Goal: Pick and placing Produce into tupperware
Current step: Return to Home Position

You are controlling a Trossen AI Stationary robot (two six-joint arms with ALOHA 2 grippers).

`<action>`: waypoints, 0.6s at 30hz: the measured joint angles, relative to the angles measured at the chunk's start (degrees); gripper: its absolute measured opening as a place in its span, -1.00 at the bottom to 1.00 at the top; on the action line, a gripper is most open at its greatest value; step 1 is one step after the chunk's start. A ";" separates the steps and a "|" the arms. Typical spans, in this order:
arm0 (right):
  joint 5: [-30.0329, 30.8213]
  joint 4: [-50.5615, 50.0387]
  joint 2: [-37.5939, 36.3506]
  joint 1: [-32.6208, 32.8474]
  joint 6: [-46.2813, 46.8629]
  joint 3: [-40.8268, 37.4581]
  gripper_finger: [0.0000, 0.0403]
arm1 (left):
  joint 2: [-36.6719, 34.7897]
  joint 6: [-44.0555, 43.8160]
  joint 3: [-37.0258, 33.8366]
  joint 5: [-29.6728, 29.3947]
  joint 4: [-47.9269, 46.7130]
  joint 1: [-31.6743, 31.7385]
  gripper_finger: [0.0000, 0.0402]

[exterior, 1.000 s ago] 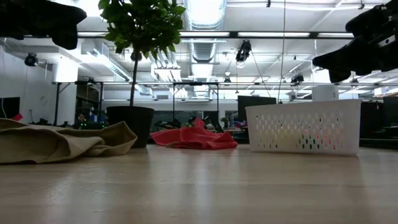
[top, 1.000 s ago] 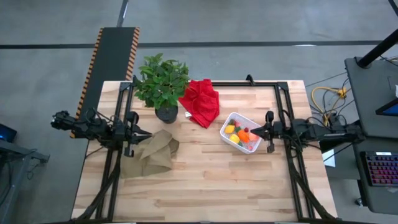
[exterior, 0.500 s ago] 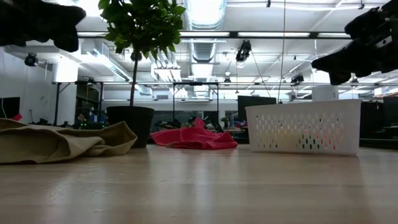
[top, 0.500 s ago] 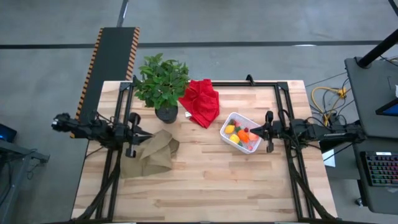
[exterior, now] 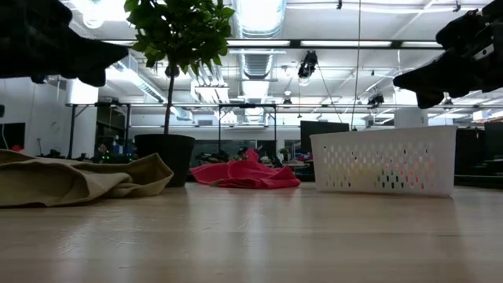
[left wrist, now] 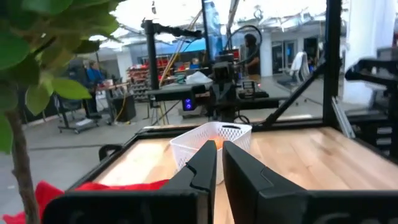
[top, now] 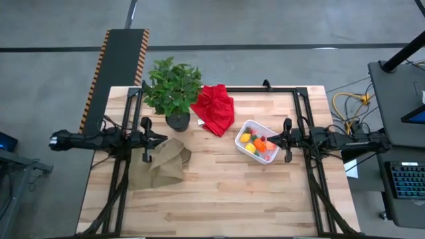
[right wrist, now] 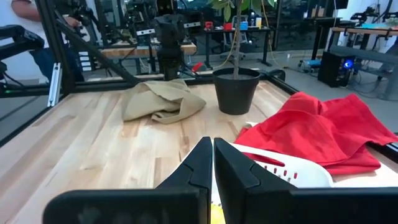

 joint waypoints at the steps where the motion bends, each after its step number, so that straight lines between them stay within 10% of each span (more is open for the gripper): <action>1: 0.02 -0.01 0.00 -0.01 -0.21 0.01 -0.96 | 0.04 -1.00 -0.01 0.92 -0.12 0.97 -0.94; 18: 0.46 0.01 0.00 -0.01 -2.59 0.02 -0.96 | -0.31 -1.74 -0.09 4.64 -5.55 3.74 -1.00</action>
